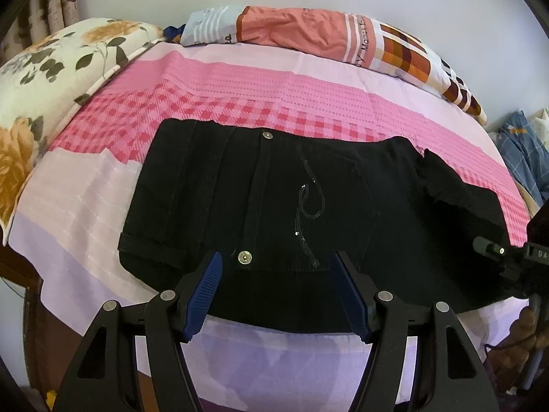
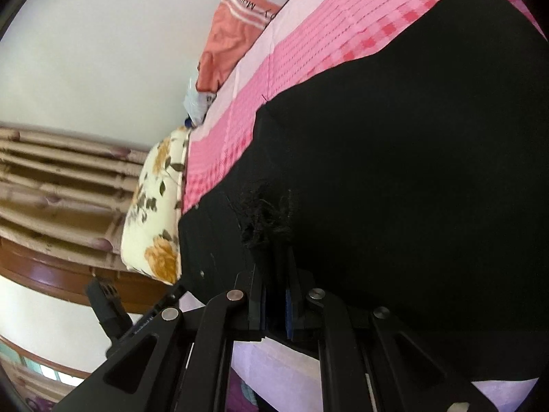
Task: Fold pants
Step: 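Release the hem with the right tool and press the stacked legs flat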
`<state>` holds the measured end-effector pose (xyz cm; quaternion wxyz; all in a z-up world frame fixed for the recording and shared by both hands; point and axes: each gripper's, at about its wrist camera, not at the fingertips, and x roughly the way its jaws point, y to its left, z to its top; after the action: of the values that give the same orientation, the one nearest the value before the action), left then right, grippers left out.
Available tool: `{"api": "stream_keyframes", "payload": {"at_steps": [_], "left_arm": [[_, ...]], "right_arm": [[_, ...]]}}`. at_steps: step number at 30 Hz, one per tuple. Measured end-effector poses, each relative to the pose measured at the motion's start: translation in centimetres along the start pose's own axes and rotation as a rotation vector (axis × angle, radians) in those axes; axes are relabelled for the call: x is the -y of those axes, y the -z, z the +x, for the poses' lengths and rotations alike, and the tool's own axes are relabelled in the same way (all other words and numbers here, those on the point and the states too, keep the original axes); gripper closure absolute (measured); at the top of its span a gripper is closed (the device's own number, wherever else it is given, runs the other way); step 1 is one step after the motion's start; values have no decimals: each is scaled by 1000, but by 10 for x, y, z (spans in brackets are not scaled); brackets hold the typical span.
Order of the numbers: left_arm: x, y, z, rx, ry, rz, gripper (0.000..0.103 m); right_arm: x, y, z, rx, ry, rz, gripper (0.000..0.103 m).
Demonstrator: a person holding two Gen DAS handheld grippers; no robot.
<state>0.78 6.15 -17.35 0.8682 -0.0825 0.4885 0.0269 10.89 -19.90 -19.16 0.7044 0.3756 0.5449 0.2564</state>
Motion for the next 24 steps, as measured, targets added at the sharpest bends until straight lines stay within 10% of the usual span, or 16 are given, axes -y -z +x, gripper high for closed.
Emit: {"api": "stream_keyframes", "payload": {"at_steps": [24], "left_arm": [[2,4,10,-50,9,16,36]], "right_arm": [[-29,27,26,-100,156,-228,87]]}}
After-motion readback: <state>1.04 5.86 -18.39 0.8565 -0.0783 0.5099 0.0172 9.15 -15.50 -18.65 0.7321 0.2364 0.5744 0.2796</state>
